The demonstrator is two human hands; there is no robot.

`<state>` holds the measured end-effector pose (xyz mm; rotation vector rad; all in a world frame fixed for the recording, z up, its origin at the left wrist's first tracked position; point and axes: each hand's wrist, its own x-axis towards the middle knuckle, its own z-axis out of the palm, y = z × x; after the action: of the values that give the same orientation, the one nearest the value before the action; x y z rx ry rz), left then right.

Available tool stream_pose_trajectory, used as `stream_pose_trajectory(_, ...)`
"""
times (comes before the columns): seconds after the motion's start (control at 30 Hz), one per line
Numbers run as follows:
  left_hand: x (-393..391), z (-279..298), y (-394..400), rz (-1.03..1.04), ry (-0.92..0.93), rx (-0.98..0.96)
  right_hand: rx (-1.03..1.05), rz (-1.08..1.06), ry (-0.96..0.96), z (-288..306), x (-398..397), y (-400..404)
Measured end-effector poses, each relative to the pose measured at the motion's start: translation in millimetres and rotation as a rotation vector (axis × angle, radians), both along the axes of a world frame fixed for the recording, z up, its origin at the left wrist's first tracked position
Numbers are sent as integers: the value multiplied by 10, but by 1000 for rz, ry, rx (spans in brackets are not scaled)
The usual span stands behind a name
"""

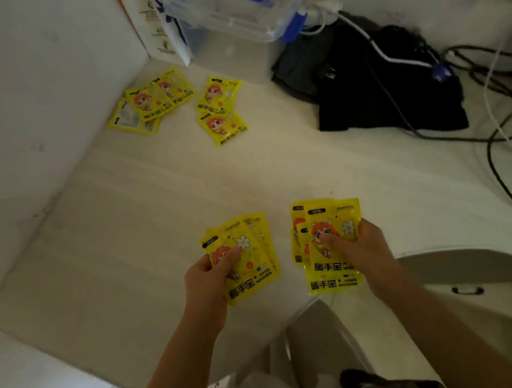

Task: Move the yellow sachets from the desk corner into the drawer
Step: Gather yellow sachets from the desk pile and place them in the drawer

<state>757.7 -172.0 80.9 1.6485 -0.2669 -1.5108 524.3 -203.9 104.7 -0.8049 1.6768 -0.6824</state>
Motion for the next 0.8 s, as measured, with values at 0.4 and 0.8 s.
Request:
stream_pose_trajectory(0.4,-738,135,710,-456,-9,-20,34,-356,-55,108,-601,1626)
stream_pose_trajectory(0.8,-2078,123,1801,-816,-6,-30,24,-779,-134,130,-1507,3490)
